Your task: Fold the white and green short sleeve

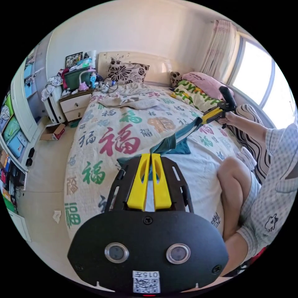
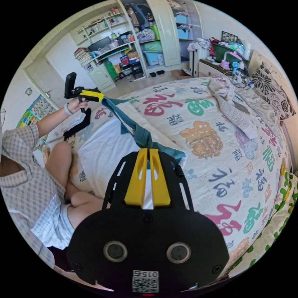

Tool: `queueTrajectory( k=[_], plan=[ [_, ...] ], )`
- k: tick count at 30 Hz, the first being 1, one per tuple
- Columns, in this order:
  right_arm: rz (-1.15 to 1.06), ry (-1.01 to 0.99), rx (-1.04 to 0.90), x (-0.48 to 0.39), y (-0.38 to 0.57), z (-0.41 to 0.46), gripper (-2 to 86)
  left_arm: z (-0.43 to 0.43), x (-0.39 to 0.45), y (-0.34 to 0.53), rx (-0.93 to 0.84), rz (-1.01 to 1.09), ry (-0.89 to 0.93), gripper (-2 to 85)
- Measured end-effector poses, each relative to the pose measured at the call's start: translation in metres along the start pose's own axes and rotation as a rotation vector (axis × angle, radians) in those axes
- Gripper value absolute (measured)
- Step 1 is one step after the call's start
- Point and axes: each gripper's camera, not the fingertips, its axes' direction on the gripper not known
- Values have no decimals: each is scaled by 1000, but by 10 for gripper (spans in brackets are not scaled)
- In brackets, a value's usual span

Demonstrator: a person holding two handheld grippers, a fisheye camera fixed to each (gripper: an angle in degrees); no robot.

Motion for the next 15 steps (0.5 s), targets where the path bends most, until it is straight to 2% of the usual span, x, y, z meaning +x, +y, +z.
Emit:
queueTrajectory(
  k=[7, 15],
  plan=[
    [-97, -99, -182, -72, 64, 10, -9, -4, 110, 79, -176, 83, 41, -1],
    [-218, -199, -379, -109, 90, 15, -8, 4, 168, 105, -345, 247, 117, -1]
  ],
)
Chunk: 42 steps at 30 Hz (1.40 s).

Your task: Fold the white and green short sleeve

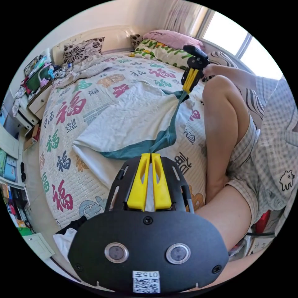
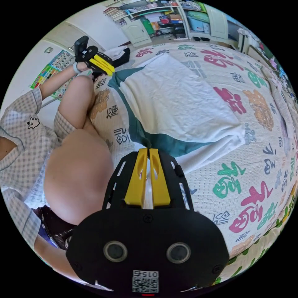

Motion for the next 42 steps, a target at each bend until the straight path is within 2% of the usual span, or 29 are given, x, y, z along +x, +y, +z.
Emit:
queueTrajectory(
  k=[5, 9, 11, 13, 14, 17, 19, 20, 22, 24, 27, 30, 32, 34, 37, 42],
  plan=[
    [-63, 0, -124, -17, -8, 26, -7, 25, 23, -2, -154, 90, 2, 0],
    [69, -51, -135, 11, 5, 26, 8, 46, 32, -5, -282, 130, -17, 5],
    [96, -106, -103, 22, 17, 12, 29, 53, 29, -4, -351, 141, -3, 10],
    [182, -119, 45, 43, 40, -27, 39, 47, 17, 4, -388, 140, 14, 21],
    [214, -121, 93, 51, 47, -38, 42, 41, 11, 6, -370, 120, 21, 26],
    [420, -72, 328, 93, 75, -85, 57, -4, -43, 13, -172, -96, -10, 62],
    [613, -40, 484, 129, 85, -107, 81, -33, -99, 25, 25, -363, -66, 108],
    [662, -38, 512, 138, 86, -110, 87, -36, -112, 30, 69, -432, -69, 121],
    [820, -53, 609, 169, 83, -113, 110, -37, -161, 50, 184, -696, -69, 154],
    [903, -89, 635, 188, 74, -108, 118, -28, -186, 62, 215, -846, -78, 168],
    [998, -83, 529, 212, 49, -86, 129, -5, -214, 75, 202, -995, -70, 180],
    [1010, -12, 466, 218, 35, -78, 102, 18, -226, 78, 188, -1030, -23, 177],
    [951, -49, 449, 222, 30, -77, 65, 24, -227, 76, 146, -1032, -92, 158],
    [945, -103, 449, 229, 29, -79, 40, 24, -227, 74, 91, -977, -165, 94],
    [895, -105, 516, 231, 28, -93, 33, 2, -240, 87, 202, -922, -23, 18],
    [806, -113, 631, 238, 13, -129, 31, -44, -263, 109, 349, -919, -59, 6]
  ],
)
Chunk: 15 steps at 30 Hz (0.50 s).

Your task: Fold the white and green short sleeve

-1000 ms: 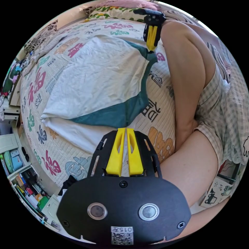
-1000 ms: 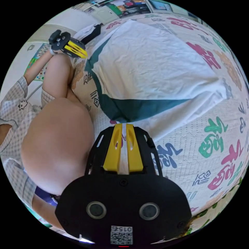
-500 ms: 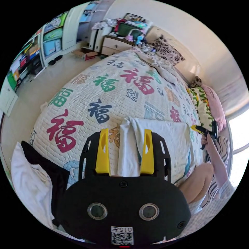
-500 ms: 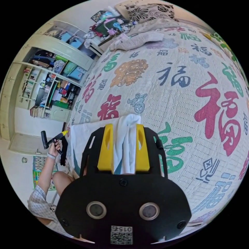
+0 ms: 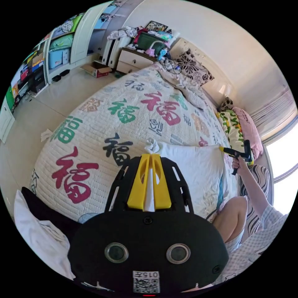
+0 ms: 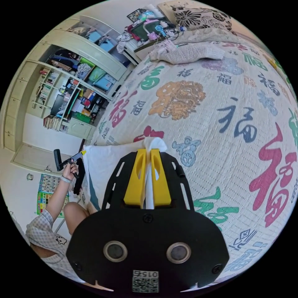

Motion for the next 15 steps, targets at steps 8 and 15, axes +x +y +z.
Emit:
queueTrajectory(
  k=[8, 15],
  plan=[
    [20, 273, -104, -22, -36, 33, 61, -8, -31, -14, -9, -92, -108, 93],
    [-178, -85, -342, -37, 89, 26, 91, -13, 0, 72, -297, 86, -10, 86]
  ],
)
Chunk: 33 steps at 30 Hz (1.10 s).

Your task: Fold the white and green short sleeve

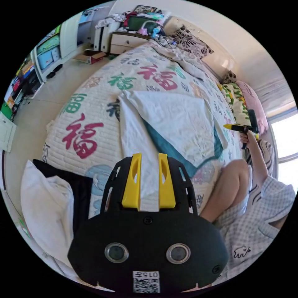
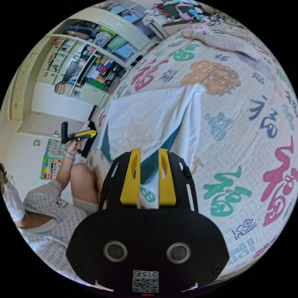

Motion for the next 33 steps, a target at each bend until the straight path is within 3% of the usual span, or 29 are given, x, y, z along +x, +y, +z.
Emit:
queueTrajectory(
  k=[6, 11, 26, 33],
  plan=[
    [-2, 11, -216, -5, 18, 74, 82, 44, 4, -14, -149, -35, 249, 107],
    [18, 68, -218, -5, 17, 88, 58, 77, 10, -24, -237, -61, 160, 109],
    [-55, 213, -170, -20, 41, 103, -4, 56, -5, -13, -123, -58, 167, -4],
    [-38, 336, -229, -13, 47, 116, -6, 64, 0, -10, -194, -14, -1, -4]
  ],
)
